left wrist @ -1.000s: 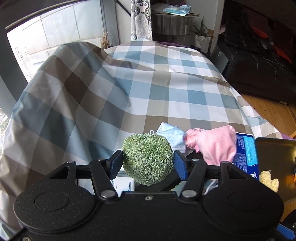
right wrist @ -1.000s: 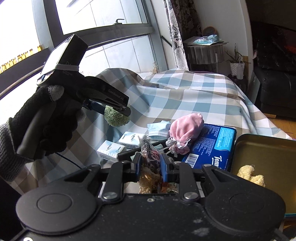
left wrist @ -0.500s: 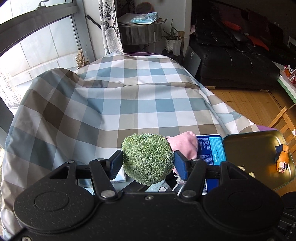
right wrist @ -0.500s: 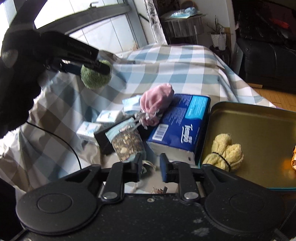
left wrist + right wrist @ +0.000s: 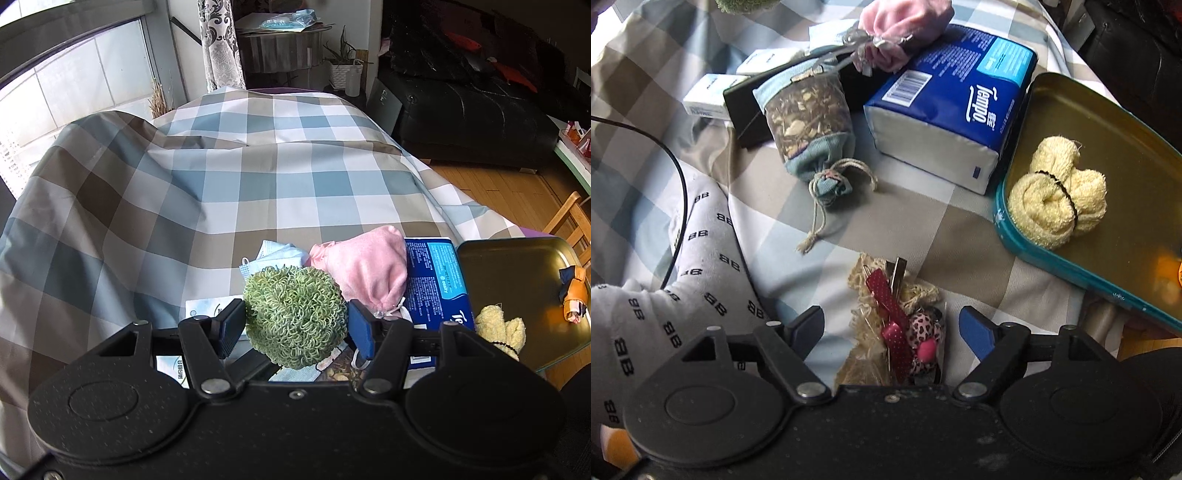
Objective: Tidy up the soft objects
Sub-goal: 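Carry the green ball and the lace pouch over to the gold tray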
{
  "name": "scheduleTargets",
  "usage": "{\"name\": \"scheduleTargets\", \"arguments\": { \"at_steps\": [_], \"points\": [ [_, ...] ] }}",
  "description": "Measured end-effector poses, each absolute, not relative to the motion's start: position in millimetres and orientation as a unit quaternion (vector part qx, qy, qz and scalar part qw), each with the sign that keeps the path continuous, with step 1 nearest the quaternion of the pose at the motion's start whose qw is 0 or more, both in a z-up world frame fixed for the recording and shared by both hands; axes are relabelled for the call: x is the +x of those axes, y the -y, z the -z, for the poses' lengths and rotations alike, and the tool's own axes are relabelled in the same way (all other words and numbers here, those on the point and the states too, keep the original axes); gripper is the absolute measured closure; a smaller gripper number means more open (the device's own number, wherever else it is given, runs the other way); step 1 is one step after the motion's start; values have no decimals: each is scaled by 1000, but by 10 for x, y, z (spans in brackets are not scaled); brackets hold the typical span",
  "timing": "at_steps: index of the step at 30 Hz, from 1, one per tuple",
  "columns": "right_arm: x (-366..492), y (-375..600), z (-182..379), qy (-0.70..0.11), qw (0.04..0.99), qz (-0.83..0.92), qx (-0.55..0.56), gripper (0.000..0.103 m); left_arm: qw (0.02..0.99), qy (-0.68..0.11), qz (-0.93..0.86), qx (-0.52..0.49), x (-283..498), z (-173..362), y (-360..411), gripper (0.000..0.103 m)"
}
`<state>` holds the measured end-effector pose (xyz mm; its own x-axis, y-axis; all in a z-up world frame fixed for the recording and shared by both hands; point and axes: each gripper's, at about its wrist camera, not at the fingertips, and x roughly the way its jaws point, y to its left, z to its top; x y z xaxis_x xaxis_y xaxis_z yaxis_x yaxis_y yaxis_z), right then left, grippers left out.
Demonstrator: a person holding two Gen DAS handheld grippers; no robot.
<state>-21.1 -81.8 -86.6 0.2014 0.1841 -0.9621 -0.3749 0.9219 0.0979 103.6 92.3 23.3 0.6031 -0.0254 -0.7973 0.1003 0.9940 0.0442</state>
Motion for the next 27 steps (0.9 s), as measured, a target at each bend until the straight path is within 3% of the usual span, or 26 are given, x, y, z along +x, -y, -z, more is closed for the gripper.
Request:
{"name": "scheduleTargets", "arguments": {
  "at_steps": [7, 10, 11, 17, 27],
  "points": [
    [-127, 814, 1060, -642, 745, -174, -47, 22, 894, -446, 37, 39, 1032, -165, -985, 47],
    [-134, 842, 1059, -639, 750, -166, -44, 33, 894, -446, 30, 41, 1016, -160, -1012, 47],
    [-137, 851, 1024, -634, 754, -165, -48, 50, 894, -446, 28, 41, 1010, -162, -1018, 47],
    [-145, 1038, 676, -583, 789, -192, 13, 50, 893, -446, 28, 51, 988, -246, -986, 47],
    [-38, 1898, -63, -425, 888, -123, 127, 50, 890, -443, 66, 89, 1103, -598, -663, 47]
  ]
}}
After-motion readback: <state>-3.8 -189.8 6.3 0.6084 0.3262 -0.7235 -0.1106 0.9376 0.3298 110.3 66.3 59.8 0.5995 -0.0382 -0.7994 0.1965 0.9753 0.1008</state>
